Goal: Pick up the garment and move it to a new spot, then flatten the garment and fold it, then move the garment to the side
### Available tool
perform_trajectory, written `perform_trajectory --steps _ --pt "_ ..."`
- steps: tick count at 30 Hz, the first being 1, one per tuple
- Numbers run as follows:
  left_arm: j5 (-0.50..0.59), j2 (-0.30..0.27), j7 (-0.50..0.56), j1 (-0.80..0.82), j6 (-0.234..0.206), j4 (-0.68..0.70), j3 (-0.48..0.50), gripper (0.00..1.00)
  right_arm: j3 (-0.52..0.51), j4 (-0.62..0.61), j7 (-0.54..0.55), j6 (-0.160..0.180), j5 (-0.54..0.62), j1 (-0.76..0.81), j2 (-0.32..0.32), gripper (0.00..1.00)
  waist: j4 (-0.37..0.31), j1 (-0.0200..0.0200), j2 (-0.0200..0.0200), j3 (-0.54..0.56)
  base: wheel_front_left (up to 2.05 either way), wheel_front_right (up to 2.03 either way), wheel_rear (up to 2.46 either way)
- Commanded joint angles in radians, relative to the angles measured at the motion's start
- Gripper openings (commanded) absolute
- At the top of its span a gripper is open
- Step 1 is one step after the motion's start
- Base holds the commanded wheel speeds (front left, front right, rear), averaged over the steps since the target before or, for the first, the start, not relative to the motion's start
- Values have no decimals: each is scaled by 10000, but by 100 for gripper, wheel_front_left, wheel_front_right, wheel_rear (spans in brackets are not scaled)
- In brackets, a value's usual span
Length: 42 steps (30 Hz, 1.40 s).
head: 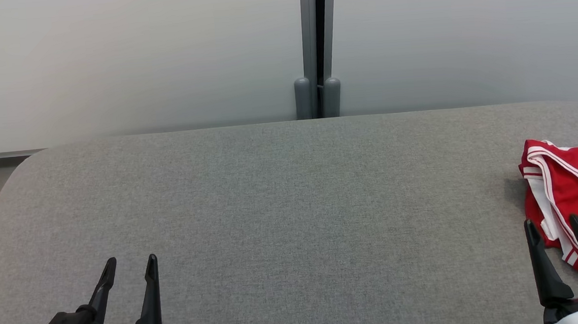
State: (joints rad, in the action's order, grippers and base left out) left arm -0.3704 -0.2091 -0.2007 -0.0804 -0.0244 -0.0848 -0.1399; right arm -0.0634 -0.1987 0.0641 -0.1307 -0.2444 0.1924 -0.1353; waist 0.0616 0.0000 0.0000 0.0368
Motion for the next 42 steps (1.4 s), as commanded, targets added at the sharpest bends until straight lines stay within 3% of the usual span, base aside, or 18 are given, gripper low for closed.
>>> perform_trajectory --steps 1,35,36,42 --pt "-32 -79 23 -111 -10 16 49 100 -45 -45 82 2 67 161 28 100 -36 0 0 47 0 0 0" --pt "-217 -175 -76 125 -101 -297 -179 100 -147 -579 470 2 116 292 80 100 40 0 0 -34 0 0 0" --pt "-170 -128 -25 11 -102 -294 -194 0 -144 -470 453 0 62 283 146 0 38 0 0 -35 0 0 0" --pt "-945 65 199 68 0 -514 -41 0 -114 -52 430 0 -827 138 248 0 15 0 0 -49 0 0 0"
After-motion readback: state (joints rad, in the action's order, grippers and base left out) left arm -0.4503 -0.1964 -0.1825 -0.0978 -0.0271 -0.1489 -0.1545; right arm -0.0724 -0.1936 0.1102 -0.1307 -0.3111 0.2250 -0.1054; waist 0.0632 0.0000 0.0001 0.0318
